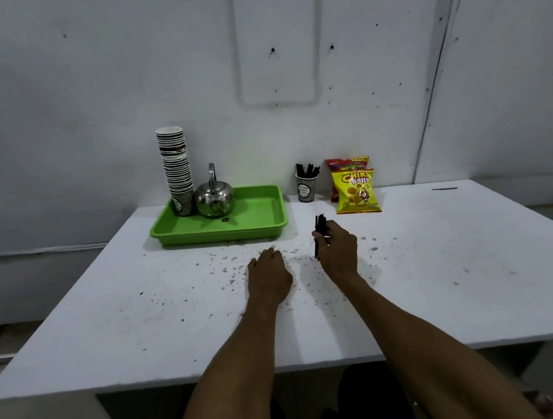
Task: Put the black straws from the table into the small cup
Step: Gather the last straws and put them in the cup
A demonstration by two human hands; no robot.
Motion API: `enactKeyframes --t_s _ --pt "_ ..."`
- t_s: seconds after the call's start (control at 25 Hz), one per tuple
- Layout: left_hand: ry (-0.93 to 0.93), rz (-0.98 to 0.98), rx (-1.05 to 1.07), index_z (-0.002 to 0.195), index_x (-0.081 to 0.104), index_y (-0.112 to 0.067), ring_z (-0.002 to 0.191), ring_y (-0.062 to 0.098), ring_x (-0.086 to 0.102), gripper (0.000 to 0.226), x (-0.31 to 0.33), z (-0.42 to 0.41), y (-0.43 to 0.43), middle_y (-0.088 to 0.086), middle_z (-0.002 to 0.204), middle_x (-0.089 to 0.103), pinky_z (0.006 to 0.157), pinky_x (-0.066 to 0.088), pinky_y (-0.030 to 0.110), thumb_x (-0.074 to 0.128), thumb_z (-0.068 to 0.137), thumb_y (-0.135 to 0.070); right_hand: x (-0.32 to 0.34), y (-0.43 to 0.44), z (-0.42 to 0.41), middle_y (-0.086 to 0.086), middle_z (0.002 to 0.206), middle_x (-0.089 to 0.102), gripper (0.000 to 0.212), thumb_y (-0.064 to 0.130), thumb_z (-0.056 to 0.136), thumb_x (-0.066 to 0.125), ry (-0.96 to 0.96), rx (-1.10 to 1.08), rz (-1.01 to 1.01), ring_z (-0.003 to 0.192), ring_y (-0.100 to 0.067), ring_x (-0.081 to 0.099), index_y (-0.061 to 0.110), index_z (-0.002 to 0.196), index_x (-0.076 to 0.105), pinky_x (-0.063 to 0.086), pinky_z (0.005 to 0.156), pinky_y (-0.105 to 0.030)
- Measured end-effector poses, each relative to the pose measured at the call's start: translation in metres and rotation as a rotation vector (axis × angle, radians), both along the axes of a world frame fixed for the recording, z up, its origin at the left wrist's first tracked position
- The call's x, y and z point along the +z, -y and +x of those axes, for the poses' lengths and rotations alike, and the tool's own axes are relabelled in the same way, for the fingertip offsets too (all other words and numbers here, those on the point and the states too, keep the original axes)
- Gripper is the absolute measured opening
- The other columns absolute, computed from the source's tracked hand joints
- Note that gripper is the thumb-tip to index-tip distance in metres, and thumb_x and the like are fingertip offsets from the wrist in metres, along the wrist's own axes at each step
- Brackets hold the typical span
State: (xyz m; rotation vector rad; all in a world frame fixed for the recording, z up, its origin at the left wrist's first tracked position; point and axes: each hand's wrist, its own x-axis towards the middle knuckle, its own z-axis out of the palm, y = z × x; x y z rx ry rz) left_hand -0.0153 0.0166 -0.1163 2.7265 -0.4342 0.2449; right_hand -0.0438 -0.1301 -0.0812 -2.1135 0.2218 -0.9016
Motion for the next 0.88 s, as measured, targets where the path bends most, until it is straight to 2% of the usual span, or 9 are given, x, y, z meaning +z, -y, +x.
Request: enactKeyframes --t_s 0.16,0.32,0.48,0.6,0.68,0.76,0.88 --pt "0.002 -0.007 0.014 0.143 0.043 -0.007 0.144 0.024 0.034 0.052 0.001 0.001 0.003 0.009 0.154 0.039 0.121 0.019 0.044 0.045 0.092 -0.014 0.0 0.007 0.003 -0.015 0.107 0.075 0.022 0.009 0.089 0.065 -0.04 0.033 -0.001 0.099 -0.027 0.072 0.001 0.108 0.069 0.054 0.088 -0.033" --pt "0.004 0.009 0.014 0.141 0.044 -0.007 0.143 0.026 0.035 0.049 0.002 0.001 0.003 0.01 0.151 0.042 0.12 0.021 0.044 0.045 0.093 -0.015 0.005 0.015 0.007 -0.015 0.107 0.075 0.021 0.009 0.088 0.065 -0.039 0.024 0.063 0.094 -0.027 0.074 0.002 0.107 0.071 0.054 0.087 -0.033" --pt "0.021 0.02 0.014 0.14 0.044 -0.008 0.143 0.025 0.034 0.047 0.001 0.002 0.007 0.01 0.15 0.041 0.12 0.021 0.045 0.044 0.094 -0.015 0.003 0.02 0.008 -0.016 0.106 0.075 0.021 0.007 0.086 0.068 -0.03 0.0 0.066 0.09 -0.028 0.074 0.002 0.106 0.071 0.057 0.087 -0.04" --pt "0.046 0.026 -0.022 0.138 0.046 -0.011 0.143 0.025 0.034 0.042 0.0 0.007 0.014 0.009 0.149 0.042 0.12 0.022 0.047 0.04 0.098 -0.022 0.002 0.025 0.01 -0.014 0.104 0.076 0.021 0.009 0.085 0.069 -0.041 -0.017 0.011 0.089 -0.028 0.074 0.004 0.105 0.072 0.051 0.085 -0.028" --pt "0.06 0.033 -0.072 0.14 0.046 -0.013 0.143 0.026 0.034 0.043 0.0 0.009 0.022 0.009 0.15 0.042 0.12 0.023 0.048 0.036 0.1 -0.028 0.003 0.029 0.016 -0.013 0.102 0.076 0.016 0.01 0.084 0.069 -0.071 -0.027 -0.059 0.09 -0.028 0.073 0.003 0.099 0.072 0.035 0.078 -0.017" --pt "0.071 0.043 -0.142 0.142 0.044 -0.013 0.145 0.025 0.031 0.045 0.001 0.013 0.031 0.011 0.153 0.04 0.119 0.024 0.046 0.036 0.101 -0.029 0.007 0.035 0.024 -0.014 0.1 0.075 0.016 0.012 0.083 0.069 -0.128 -0.038 -0.092 0.094 -0.029 0.071 0.002 0.095 0.072 0.029 0.074 -0.023" --pt "0.187 0.077 -0.25 0.148 0.036 -0.009 0.15 0.024 0.024 0.049 0.006 0.028 0.044 0.013 0.158 0.033 0.12 0.025 0.042 0.038 0.1 -0.021 0.013 0.045 0.038 -0.015 0.103 0.074 0.024 0.017 0.082 0.071 -0.209 0.0 -0.121 0.099 -0.029 0.068 0.002 0.101 0.072 0.038 0.089 -0.03"
